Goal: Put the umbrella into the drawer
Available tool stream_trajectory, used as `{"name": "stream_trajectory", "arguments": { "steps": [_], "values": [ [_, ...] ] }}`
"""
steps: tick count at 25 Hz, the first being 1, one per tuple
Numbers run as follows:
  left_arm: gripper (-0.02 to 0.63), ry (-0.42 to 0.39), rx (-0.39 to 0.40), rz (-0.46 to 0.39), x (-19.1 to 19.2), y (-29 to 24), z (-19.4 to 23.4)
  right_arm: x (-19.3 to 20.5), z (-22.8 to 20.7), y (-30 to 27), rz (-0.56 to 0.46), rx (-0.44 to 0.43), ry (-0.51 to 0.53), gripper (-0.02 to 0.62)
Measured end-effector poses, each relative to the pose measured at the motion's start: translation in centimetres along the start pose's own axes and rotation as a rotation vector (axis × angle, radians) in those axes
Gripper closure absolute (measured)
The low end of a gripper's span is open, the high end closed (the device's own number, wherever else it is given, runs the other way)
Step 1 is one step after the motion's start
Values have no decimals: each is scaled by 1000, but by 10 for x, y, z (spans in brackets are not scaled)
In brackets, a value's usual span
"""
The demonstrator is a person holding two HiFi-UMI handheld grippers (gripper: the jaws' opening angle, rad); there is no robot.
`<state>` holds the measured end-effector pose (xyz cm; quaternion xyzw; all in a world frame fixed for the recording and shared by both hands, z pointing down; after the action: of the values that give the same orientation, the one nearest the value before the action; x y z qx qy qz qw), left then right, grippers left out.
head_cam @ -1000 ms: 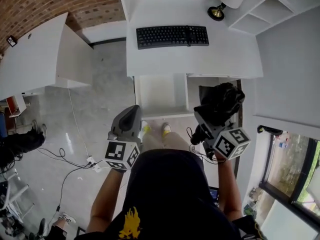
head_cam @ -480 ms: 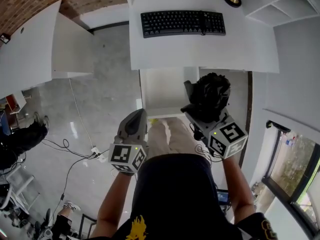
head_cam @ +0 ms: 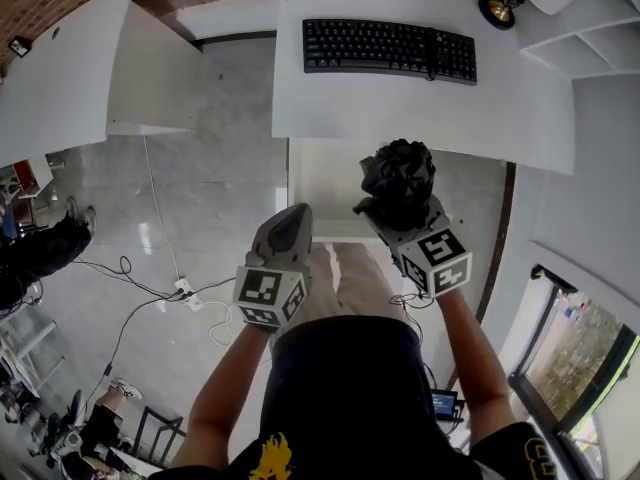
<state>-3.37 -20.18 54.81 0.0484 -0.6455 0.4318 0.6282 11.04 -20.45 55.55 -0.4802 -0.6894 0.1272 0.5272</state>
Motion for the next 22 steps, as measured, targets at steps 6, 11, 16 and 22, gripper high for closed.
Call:
{"name": "stream_trajectory", "arguments": {
  "steps": [6,11,16,22],
  "values": [
    [589,-22,-4,50,35,-31,13,21,-10,-46,67,-38,32,331],
    [589,25,-33,70,62,-61,23,53,-30,-88,177,-36,83,333],
    [589,70,-67,83,72,-80,34,58,-31,-115,209,-77,146,333],
    [589,105,-86,94,93,-98,51,80,-50,-150,316,-71,195,333]
  ]
}}
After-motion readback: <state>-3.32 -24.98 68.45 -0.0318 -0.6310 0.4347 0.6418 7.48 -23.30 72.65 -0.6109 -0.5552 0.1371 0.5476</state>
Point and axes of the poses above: the fingertips, and each gripper's own axes: y backward along the fingers, z to its left, x out of its underside, the point moved 2 cm from there along y, backward along the fingers, and after that the axes turned 14 degrees about -y, right-handed, at the moved point
